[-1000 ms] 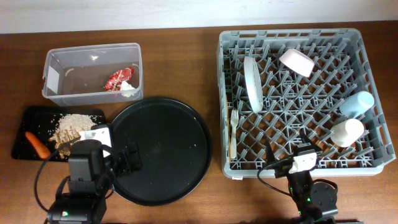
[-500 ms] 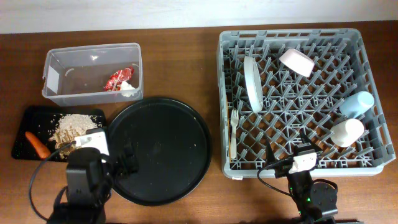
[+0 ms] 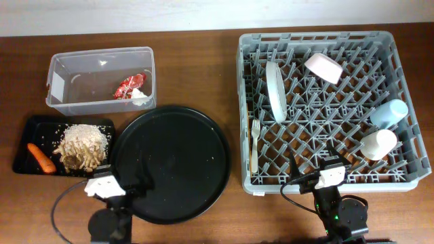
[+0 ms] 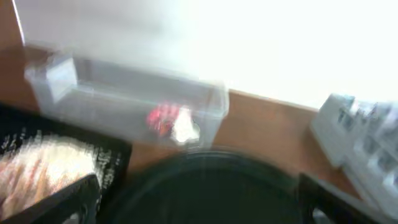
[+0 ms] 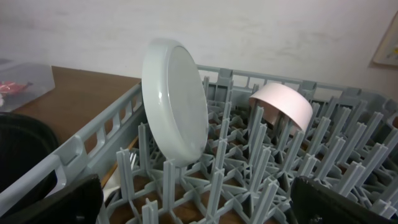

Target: Sort waste into correct bins and load items into the dishwasher rack

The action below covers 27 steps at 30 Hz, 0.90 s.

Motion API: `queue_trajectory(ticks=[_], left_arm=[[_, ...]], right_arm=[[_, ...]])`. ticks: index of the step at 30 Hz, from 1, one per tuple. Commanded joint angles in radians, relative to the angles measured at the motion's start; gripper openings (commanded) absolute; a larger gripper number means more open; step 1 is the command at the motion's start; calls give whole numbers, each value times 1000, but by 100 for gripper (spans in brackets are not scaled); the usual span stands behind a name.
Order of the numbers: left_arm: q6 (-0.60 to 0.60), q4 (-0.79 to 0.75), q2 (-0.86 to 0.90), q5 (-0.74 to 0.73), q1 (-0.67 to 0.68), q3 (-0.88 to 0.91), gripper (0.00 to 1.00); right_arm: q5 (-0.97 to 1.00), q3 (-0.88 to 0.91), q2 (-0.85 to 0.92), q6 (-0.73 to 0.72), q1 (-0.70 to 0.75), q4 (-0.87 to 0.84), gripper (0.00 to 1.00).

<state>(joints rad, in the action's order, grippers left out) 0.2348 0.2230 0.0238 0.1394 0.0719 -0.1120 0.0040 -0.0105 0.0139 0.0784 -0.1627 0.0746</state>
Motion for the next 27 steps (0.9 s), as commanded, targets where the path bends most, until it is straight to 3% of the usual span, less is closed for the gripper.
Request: queue_trajectory(ticks=[1, 5, 27], left_arm=[[-7, -176, -19, 56, 5, 105, 99], [-82, -159, -19, 69, 4, 104, 99], [-84, -159, -19, 67, 4, 103, 99]], right_arm=[[19, 5, -10, -7, -8, 6, 99], [19, 5, -10, -7, -8, 6, 99], [19, 5, -10, -7, -8, 6, 99]])
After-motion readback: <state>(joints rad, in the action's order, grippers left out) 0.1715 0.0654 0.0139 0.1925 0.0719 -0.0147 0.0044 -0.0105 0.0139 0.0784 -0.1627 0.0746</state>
